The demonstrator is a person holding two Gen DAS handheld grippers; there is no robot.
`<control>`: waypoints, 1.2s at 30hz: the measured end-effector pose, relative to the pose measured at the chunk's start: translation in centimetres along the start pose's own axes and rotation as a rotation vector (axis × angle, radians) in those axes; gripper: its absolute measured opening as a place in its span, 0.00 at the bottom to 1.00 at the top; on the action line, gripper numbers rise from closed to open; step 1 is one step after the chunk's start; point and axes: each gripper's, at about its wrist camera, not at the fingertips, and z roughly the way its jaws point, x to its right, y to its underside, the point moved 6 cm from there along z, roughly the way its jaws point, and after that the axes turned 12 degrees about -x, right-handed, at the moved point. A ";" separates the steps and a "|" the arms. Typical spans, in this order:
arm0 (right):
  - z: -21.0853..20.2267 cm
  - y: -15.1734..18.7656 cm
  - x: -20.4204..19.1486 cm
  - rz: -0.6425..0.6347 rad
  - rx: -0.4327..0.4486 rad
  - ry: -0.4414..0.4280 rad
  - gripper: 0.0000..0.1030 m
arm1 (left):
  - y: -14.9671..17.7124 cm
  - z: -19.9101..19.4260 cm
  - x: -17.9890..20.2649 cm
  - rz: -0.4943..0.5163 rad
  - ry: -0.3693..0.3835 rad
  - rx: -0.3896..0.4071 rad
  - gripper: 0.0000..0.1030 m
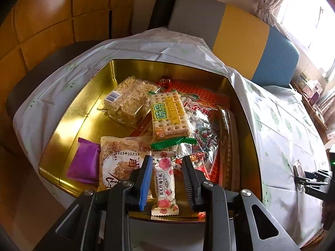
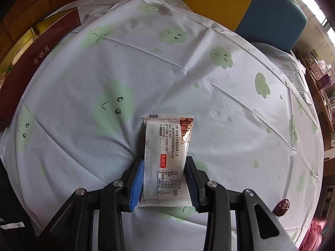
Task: Organize snacks
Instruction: 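Carry the rose milk candy into the gold tray and open the left tool, then carry the white sachet pack into the tray and open the right tool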
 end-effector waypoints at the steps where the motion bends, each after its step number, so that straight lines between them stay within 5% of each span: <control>1: 0.0 0.0 0.0 0.000 0.000 0.000 0.37 | 0.0 0.0 0.0 -0.001 -0.003 0.001 0.29; 26: 0.1 -1.4 1.1 0.112 -0.080 -0.003 0.33 | -0.3 -1.6 -1.4 -0.018 -0.019 0.040 0.29; 36: -6.1 -5.7 -4.7 0.050 0.066 -0.133 0.33 | -0.6 -1.9 -3.7 -0.078 -0.038 0.058 0.29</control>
